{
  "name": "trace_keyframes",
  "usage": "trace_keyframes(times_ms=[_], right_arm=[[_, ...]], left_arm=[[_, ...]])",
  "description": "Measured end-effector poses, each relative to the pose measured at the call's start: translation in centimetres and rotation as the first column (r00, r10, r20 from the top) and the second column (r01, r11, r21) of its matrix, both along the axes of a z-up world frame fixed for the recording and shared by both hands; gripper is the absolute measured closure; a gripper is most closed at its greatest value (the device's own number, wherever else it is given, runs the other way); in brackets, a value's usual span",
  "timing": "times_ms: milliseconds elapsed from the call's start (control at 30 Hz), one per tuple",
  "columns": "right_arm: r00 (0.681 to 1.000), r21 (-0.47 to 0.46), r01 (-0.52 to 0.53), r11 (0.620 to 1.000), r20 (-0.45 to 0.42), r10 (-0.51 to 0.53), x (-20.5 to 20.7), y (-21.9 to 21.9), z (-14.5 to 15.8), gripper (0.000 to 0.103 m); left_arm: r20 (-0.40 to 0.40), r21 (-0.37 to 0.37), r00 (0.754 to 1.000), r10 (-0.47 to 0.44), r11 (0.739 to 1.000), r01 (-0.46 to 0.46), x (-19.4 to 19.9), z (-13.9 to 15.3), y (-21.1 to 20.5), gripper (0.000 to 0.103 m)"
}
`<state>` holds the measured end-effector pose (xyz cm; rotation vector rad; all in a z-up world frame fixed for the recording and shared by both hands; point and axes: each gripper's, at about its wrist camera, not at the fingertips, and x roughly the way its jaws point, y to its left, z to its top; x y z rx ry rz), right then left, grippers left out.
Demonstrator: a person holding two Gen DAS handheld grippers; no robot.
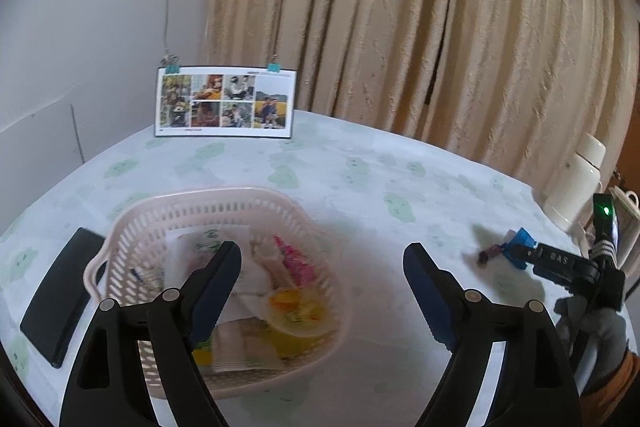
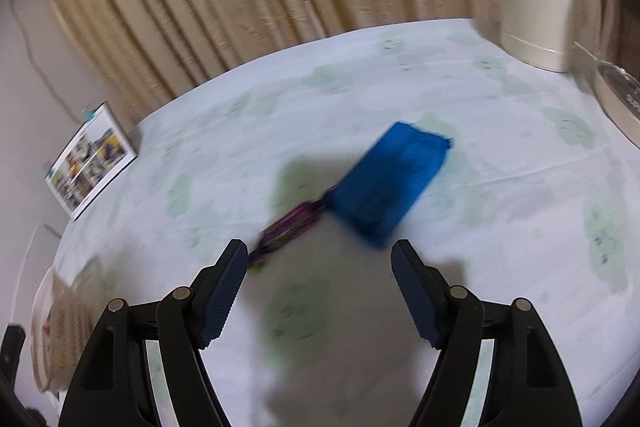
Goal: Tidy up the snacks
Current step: 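Grasp the blue wrapped snack bar with the right tool while the left tool moves toward the purple candy, then lower the left tool over the purple candy and close on it while the right holds the bar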
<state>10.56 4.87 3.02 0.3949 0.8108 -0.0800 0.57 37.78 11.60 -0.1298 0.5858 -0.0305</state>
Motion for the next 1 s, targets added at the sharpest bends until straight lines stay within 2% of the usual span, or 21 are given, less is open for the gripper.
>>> trace_keyframes(times_ms=[200,467,533,733,800,867,933,1000], right_arm=[[0.995,0.035,0.09,0.995,-0.043,-0.088,2.0,-3.5,-1.0,0.031],[0.993,0.01,0.1,0.995,-0.057,-0.1,5.0,-4.1,-1.1,0.031],[0.994,-0.003,0.092,0.996,-0.067,-0.092,5.7,-3.9,-1.1,0.031],[0.996,-0.131,0.054,0.99,-0.067,-0.064,6.9,-2.5,-1.4,0.031],[0.996,-0.161,0.043,0.986,-0.069,-0.054,7.0,-2.3,-1.5,0.034],[0.996,-0.19,0.032,0.981,-0.076,-0.047,7.0,-2.3,-1.5,0.045],[0.996,-0.219,0.011,0.976,-0.084,-0.03,6.9,-2.4,-1.4,0.051],[0.996,-0.231,-0.01,0.973,-0.086,-0.01,6.8,-2.6,-1.4,0.054]], left_arm=[[-0.003,0.025,0.999,-0.037,0.999,0.037,0.3,0.1,-1.7,0.019],[-0.014,0.053,0.997,-0.072,0.996,0.073,0.8,-0.1,-3.7,0.019],[-0.017,0.059,0.996,-0.082,0.995,0.083,0.9,-0.1,-4.2,0.019],[-0.032,0.078,0.993,-0.113,0.99,0.115,1.6,-0.4,-5.9,0.019],[-0.038,0.083,0.992,-0.123,0.989,0.126,1.9,-0.5,-6.5,0.019],[-0.043,0.087,0.99,-0.137,0.986,0.141,2.2,-0.6,-7.1,0.019],[-0.049,0.09,0.987,-0.151,0.984,0.155,2.5,-0.7,-7.7,0.019],[-0.055,0.094,0.985,-0.165,0.981,0.17,2.8,-0.8,-8.5,0.019]])
